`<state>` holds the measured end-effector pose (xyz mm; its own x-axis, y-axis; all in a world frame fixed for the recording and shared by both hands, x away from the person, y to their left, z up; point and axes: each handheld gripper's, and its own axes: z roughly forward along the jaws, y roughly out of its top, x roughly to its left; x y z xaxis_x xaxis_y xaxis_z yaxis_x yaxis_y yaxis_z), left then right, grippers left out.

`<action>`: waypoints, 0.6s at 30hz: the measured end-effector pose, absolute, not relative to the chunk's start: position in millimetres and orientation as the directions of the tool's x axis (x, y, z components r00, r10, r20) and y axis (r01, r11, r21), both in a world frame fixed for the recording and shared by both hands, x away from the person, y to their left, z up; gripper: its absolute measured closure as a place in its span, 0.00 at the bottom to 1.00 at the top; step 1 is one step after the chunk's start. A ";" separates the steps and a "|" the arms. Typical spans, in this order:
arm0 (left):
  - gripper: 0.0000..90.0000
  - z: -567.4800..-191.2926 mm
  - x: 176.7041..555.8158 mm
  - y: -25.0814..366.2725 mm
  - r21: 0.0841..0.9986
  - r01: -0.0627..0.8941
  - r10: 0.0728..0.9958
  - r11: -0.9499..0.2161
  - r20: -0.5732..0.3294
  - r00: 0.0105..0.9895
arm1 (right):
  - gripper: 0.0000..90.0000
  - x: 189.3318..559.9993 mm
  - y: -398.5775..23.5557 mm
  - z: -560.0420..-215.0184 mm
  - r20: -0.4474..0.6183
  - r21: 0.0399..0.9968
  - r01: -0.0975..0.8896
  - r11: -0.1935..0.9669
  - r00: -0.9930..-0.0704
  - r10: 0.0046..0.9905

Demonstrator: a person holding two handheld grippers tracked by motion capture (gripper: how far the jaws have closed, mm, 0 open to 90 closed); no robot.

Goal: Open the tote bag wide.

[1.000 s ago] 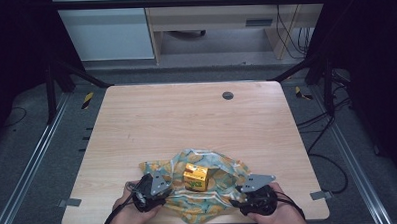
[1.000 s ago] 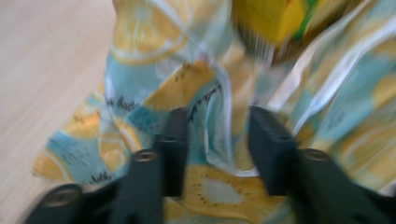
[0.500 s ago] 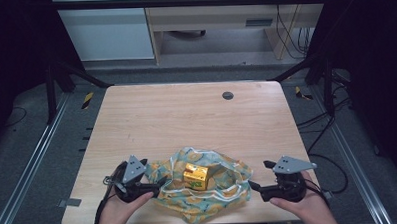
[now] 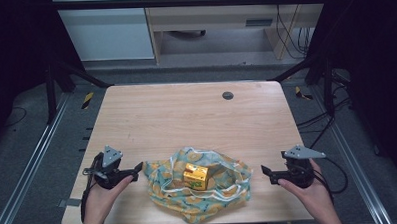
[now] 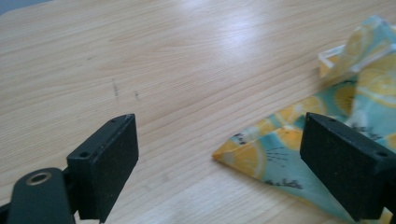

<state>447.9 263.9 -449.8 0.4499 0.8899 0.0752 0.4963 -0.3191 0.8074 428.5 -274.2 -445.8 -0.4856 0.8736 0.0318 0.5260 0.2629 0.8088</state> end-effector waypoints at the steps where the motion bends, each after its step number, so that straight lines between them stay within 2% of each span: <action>1: 0.13 -450.8 449.2 265.1 0.804 0.500 0.892 -0.323 0.081 0.445 | 0.09 430.7 -275.4 -447.3 0.046 0.806 0.540 0.243 -0.466 0.884; 13: 0.12 -465.9 468.3 280.0 0.765 0.547 0.910 -0.339 0.120 0.396 | 0.09 461.2 -289.5 -466.0 0.061 0.782 0.600 0.167 -0.340 0.938; 18: 0.11 -466.2 469.6 286.5 0.769 0.553 0.921 -0.321 0.116 0.372 | 0.10 464.5 -282.9 -475.0 0.008 0.752 0.625 0.210 -0.327 0.945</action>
<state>469.6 286.5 -466.2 0.3724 0.9207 0.1164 0.5530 -0.3209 0.7689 464.5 -282.9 -475.0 -0.3269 0.9450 0.0080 0.6250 0.2098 0.7519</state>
